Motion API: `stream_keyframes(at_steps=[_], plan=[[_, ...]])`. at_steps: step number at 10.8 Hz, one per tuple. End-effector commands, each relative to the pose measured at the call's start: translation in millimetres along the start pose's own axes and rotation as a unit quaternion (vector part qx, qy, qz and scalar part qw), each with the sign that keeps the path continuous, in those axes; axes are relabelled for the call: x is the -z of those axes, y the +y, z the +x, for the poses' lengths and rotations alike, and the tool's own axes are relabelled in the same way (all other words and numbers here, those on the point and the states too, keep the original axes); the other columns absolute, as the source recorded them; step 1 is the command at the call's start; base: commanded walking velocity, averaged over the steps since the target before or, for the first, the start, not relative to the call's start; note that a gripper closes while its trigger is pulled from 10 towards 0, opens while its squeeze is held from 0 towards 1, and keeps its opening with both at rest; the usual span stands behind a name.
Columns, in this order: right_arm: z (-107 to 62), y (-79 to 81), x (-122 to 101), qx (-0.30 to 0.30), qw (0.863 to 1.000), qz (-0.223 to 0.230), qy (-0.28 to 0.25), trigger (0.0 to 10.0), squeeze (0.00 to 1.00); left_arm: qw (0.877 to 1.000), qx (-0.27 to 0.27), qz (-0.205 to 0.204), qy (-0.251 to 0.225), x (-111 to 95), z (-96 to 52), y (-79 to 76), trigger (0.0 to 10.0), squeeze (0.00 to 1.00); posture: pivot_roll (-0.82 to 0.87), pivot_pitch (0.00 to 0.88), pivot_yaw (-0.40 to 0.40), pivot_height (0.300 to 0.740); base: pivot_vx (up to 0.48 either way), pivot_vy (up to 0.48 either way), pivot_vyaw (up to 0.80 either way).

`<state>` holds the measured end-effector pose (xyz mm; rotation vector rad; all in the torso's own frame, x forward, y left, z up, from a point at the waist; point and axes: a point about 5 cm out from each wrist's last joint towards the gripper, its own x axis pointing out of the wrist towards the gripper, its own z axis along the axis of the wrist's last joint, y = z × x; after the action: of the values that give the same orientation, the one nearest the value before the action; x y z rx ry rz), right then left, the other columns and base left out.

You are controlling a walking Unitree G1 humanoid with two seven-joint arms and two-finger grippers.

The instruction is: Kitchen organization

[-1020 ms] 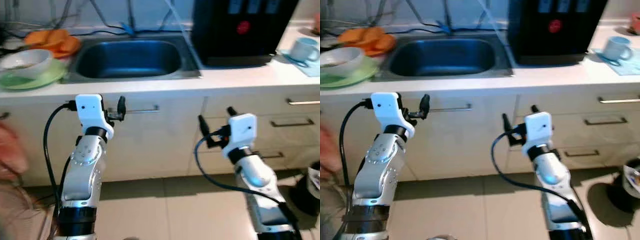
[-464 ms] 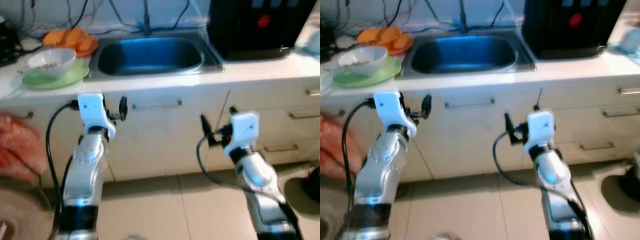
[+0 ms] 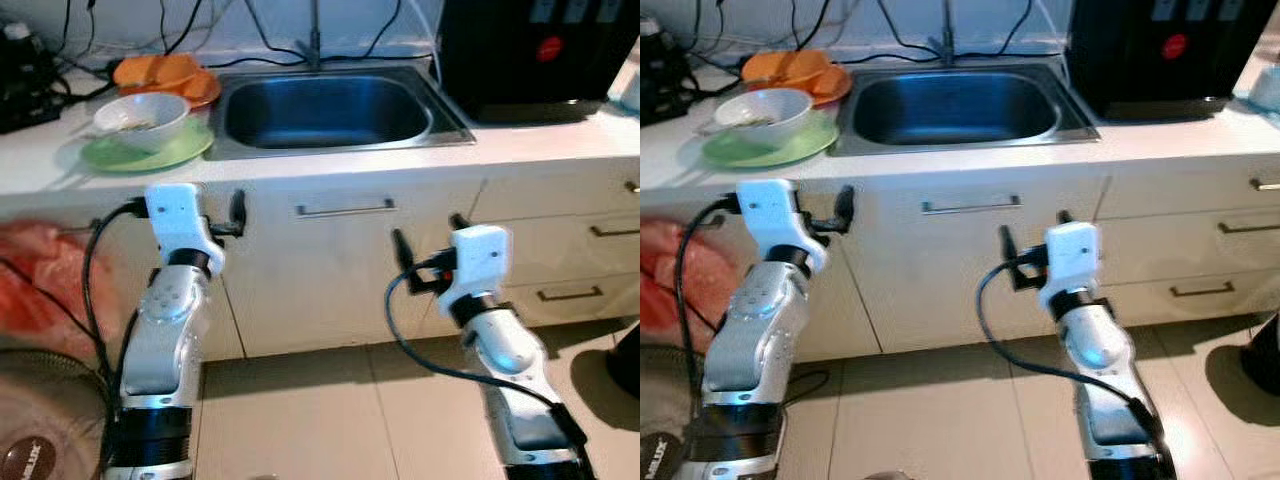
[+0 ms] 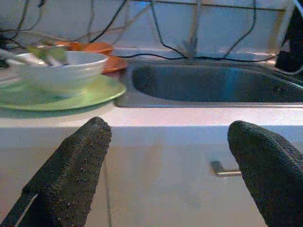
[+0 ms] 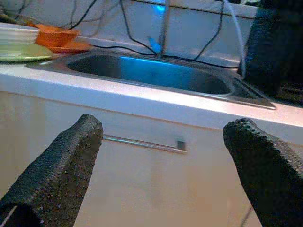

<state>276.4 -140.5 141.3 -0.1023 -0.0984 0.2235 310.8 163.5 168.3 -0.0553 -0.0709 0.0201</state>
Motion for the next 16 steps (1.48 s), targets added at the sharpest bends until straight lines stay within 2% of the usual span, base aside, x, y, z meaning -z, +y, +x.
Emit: stream_keyframes(at_steps=[1, 3, 9, 11, 16], plan=[[0.0, -4.4, -3.9, 0.004, 1.000, -0.004, -0.005, 10.0, 0.00, 1.000, 0.000, 0.001, -0.005, -4.1, 1.7, -3.9, 10.0, 0.00, 0.10, 0.000, 0.047, 0.740, 0.000, 0.000, 0.00], [0.3, -4.0, -10.4, 0.002, 1.000, -0.012, -0.020, 10.0, 0.00, 1.000, -0.005, 0.013, -0.028, -13.1, 4.2, -3.8, 10.0, 0.00, 0.10, 0.000, 0.045, 0.740, 0.199, 0.000, 0.00], [3.5, -0.3, -12.4, -0.002, 1.000, -0.015, -0.027, 10.0, 0.00, 1.000, -0.001, 0.015, -0.023, -9.3, 4.8, -8.3, 10.0, 0.00, 0.09, 0.000, 0.047, 0.740, 0.396, 0.000, 0.00], [3.5, 3.7, -17.4, -0.017, 0.998, -0.041, -0.041, 10.0, 0.00, 0.998, -0.013, 0.021, -0.057, -21.0, 4.8, -5.7, 10.0, 0.00, 0.10, 0.000, 0.045, 0.740, 0.416, 0.000, 0.00], [4.0, 4.0, -16.6, -0.016, 0.998, -0.039, -0.040, 10.0, 0.00, 0.998, -0.018, 0.021, -0.061, -22.4, 5.8, -4.7, 10.0, 0.00, 0.09, 0.000, 0.048, 0.740, 0.475, 0.000, 0.00]])
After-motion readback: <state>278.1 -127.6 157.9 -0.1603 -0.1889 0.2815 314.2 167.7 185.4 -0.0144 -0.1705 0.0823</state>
